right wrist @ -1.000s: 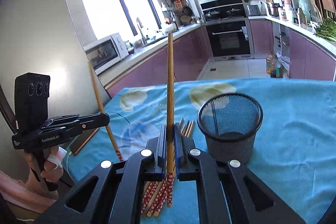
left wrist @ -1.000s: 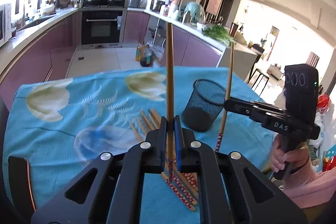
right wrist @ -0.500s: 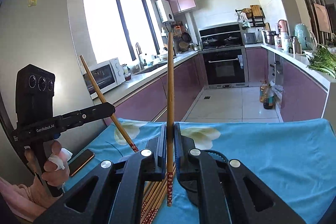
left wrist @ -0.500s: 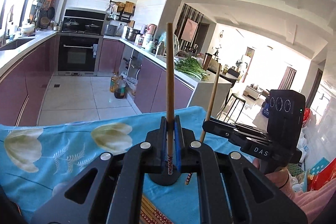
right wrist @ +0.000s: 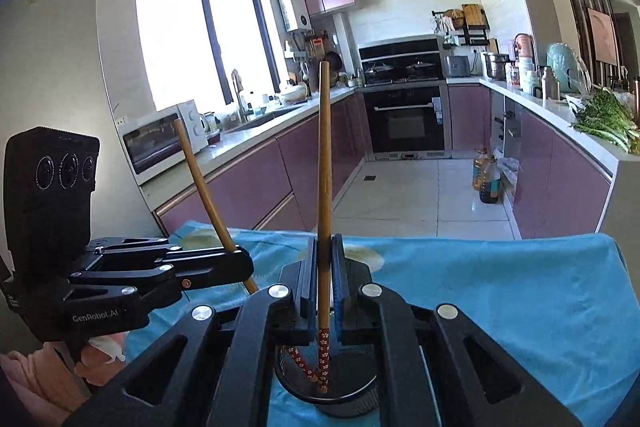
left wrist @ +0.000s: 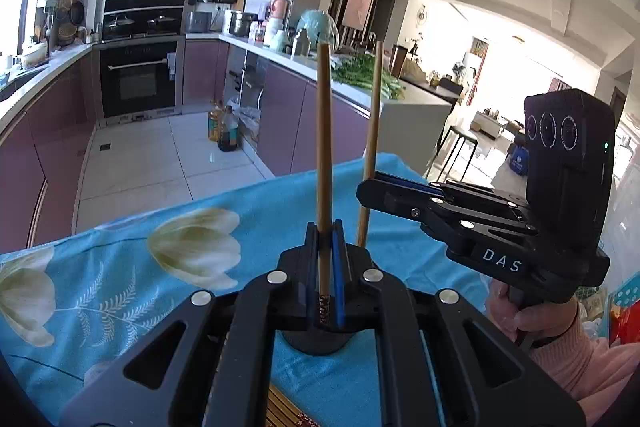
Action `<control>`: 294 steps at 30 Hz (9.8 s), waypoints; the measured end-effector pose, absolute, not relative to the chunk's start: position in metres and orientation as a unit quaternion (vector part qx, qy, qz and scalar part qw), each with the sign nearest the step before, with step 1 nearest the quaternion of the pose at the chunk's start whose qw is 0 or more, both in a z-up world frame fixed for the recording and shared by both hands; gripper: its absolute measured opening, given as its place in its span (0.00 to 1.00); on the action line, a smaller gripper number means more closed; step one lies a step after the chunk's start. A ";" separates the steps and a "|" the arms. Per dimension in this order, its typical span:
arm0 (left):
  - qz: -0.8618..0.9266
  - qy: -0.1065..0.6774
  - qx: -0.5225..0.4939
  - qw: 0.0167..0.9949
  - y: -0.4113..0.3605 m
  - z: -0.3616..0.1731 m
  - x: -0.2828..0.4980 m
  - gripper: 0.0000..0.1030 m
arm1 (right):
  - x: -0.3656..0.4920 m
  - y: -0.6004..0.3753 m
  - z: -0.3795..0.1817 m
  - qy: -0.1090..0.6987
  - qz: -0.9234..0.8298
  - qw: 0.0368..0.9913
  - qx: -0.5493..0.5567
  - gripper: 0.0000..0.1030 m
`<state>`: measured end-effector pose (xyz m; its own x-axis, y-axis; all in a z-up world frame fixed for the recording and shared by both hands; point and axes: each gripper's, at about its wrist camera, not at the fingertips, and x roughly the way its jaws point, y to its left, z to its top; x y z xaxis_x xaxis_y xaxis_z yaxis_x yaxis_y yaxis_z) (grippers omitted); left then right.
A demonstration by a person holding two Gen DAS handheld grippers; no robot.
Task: Organize utensils
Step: 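Lift the right gripper's chopstick upright into the black mesh holder while the left gripper inserts its own, then open both grippers to release the chopsticks inside the holder, then close the right gripper on another chopstick while the left gripper grasps one too, then raise the right gripper's chopstick into the mesh holder while the left gripper inserts its chopstick, then open both grippers and withdraw them from the holder, then lower the right gripper onto a third chopstick and close while the left gripper grasps another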
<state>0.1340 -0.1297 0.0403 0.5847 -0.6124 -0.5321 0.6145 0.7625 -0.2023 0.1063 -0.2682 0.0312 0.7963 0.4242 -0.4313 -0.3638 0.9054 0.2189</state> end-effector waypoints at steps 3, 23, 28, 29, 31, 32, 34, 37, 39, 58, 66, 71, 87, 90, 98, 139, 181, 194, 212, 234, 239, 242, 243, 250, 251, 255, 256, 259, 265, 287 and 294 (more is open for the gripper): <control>-0.344 0.326 0.014 0.881 -0.138 0.018 0.143 0.07 | 0.113 -0.265 0.016 0.273 0.209 0.937 0.053 0.06; -0.299 0.336 0.016 0.893 -0.131 -0.008 0.171 0.21 | 0.142 -0.253 -0.008 0.331 0.184 0.924 0.063 0.09; -0.267 0.309 0.015 0.913 -0.099 -0.002 0.152 0.34 | 0.124 -0.259 0.001 0.303 0.150 0.940 0.051 0.25; -0.259 0.307 0.012 0.916 -0.091 -0.002 0.148 0.36 | 0.120 -0.260 0.004 0.296 0.147 0.942 0.047 0.29; -0.251 0.304 0.007 0.919 -0.076 -0.001 0.140 0.38 | 0.104 -0.259 0.013 0.276 0.154 0.948 0.043 0.29; -0.246 0.304 0.006 0.921 -0.068 -0.001 0.136 0.39 | 0.095 -0.258 0.017 0.267 0.163 0.949 0.042 0.30; -0.230 0.305 0.010 0.924 -0.053 -0.007 0.128 0.42 | 0.075 -0.253 0.024 0.251 0.190 0.949 0.033 0.32; -0.216 0.319 0.019 0.923 -0.035 -0.019 0.117 0.43 | 0.048 -0.236 0.024 0.242 0.237 0.941 0.004 0.36; -0.207 0.333 0.028 0.920 -0.029 -0.030 0.112 0.43 | 0.040 -0.224 0.016 0.254 0.265 0.930 -0.006 0.37; -0.187 0.430 0.044 0.882 -0.034 -0.110 0.099 0.40 | 0.067 -0.178 -0.084 0.414 0.246 0.876 0.007 0.31; -0.189 0.441 0.049 0.876 -0.036 -0.114 0.103 0.31 | 0.069 -0.175 -0.085 0.417 0.232 0.879 -0.009 0.29; -0.188 0.443 0.055 0.875 -0.035 -0.115 0.104 0.25 | 0.072 -0.170 -0.087 0.422 0.224 0.879 -0.018 0.28; -0.175 0.441 0.059 0.878 -0.039 -0.118 0.120 0.17 | 0.090 -0.156 -0.089 0.418 0.199 0.886 -0.032 0.24; -0.171 0.440 0.050 0.880 -0.038 -0.119 0.121 0.15 | 0.091 -0.160 -0.089 0.418 0.197 0.886 -0.023 0.13; -0.166 0.439 0.030 0.883 -0.031 -0.118 0.119 0.08 | 0.089 -0.172 -0.085 0.413 0.205 0.887 0.016 0.05; -0.259 0.393 0.033 0.882 -0.030 -0.064 0.094 0.07 | 0.062 -0.194 -0.028 0.344 0.257 0.903 0.007 0.06; -0.352 0.276 0.019 0.894 -0.127 0.050 0.128 0.07 | 0.103 -0.275 0.038 0.228 0.194 0.952 0.068 0.06; -0.354 0.337 0.043 0.872 -0.140 0.011 0.154 0.07 | 0.121 -0.267 0.001 0.332 0.200 0.920 0.051 0.06; -0.314 0.325 0.027 0.892 -0.125 0.012 0.155 0.16 | 0.127 -0.264 0.001 0.319 0.176 0.929 0.068 0.18; -0.203 0.376 0.015 0.904 -0.032 -0.069 0.089 0.42 | 0.052 -0.187 -0.041 0.353 0.305 0.884 -0.008 0.34; -0.205 0.408 0.005 0.890 -0.034 -0.090 0.091 0.42 | 0.060 -0.178 -0.074 0.399 0.290 0.870 0.007 0.34; -0.200 0.420 0.007 0.885 -0.036 -0.100 0.092 0.42 | 0.059 -0.180 -0.078 0.406 0.287 0.868 0.011 0.34; -0.200 0.424 0.008 0.883 -0.037 -0.103 0.092 0.42 | 0.058 -0.179 -0.078 0.407 0.283 0.869 0.008 0.34; -0.201 0.433 0.015 0.879 -0.043 -0.110 0.095 0.43 | 0.058 -0.175 -0.081 0.410 0.274 0.870 -0.001 0.34; -0.201 0.433 0.017 0.878 -0.044 -0.111 0.096 0.43 | 0.061 -0.172 -0.083 0.411 0.273 0.870 -0.003 0.34; -0.195 0.437 0.026 0.877 -0.047 -0.114 0.099 0.42 | 0.063 -0.167 -0.085 0.413 0.266 0.871 -0.013 0.34; -0.195 0.440 0.028 0.876 -0.048 -0.116 0.099 0.42 | 0.063 -0.167 -0.084 0.413 0.266 0.871 -0.014 0.34; -0.195 0.440 0.031 0.876 -0.048 -0.117 0.100 0.41 | 0.064 -0.167 -0.085 0.414 0.262 0.872 -0.018 0.34; -0.197 0.442 0.035 0.874 -0.045 -0.119 0.101 0.40 | 0.066 -0.169 -0.087 0.418 0.254 0.872 -0.020 0.34; -0.187 0.447 0.043 0.874 -0.041 -0.121 0.122 0.20 | 0.087 -0.150 -0.087 0.416 0.217 0.882 -0.040 0.19; -0.178 0.445 0.020 0.877 -0.035 -0.121 0.118 0.12 | 0.088 -0.163 -0.088 0.420 0.218 0.881 0.004 0.06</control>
<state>0.1180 -0.0353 -0.1215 0.5397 -0.2943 -0.7888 0.3305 0.9358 -0.1230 0.0880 -0.1626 -0.0880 0.5516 0.3874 -0.7387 -0.3809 0.9049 0.1902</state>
